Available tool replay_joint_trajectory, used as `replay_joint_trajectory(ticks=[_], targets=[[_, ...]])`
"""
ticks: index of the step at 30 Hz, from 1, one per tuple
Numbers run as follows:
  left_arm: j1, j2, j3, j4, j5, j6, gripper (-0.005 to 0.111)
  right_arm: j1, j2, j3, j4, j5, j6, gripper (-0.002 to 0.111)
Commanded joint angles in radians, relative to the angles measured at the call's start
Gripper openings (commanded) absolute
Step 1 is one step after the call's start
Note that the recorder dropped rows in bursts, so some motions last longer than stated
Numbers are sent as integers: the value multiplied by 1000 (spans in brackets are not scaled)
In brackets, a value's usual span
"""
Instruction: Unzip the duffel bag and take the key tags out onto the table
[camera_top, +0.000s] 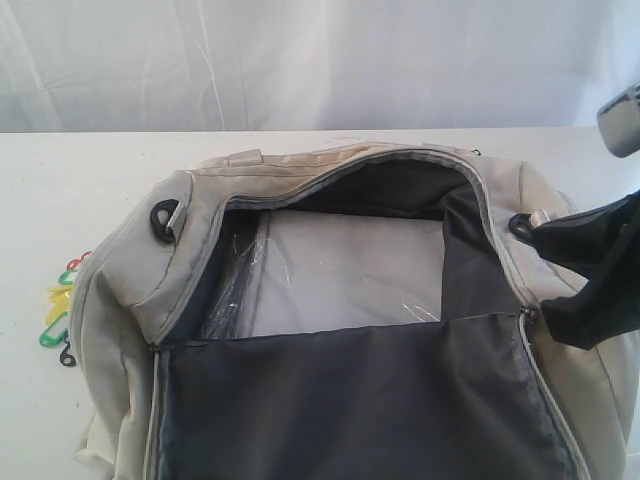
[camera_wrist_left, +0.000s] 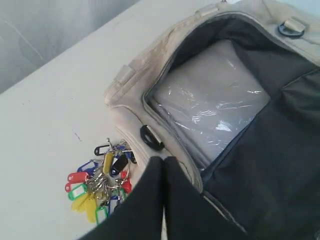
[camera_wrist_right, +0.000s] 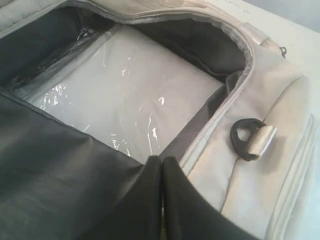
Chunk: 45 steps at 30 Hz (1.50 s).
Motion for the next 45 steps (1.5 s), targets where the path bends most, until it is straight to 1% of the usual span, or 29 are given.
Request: replay_joint_trajectory(ticks=[1,3,5,8,28,31,34,37,40,45], targets=[[-7,-138,106,-14,-103,-19,0,5,-4,6,5,-17,11,0],[-7,-171,144,-14,-128,-31,0,5,-4,6,5,-15,14,0],[-7,-190,156,-26,-88,-76,0,5,-4,6,5,-11,14,0],[-7,-202,154,-83,-48,-73,0,5,-4,6,5,-11,14,0],[-2,-209,154,-75,-58,-68,0,5,-4,6,5,-11,14,0],[67,-255,156,-82,-58,-68,0,5,-4,6,5,-11,14,0],[170,-325,156,-62,-58,-68,0,5,-4,6,5,-11,14,0],[251,-405,156,-47,-58,-68,0,5,-4,6,5,-11,14,0],[290,-491,156,-41,-58,-68,0,5,-4,6,5,-11,14,0],[297,-623,156,-45,-58,-68,0,5,-4,6,5,-11,14,0]])
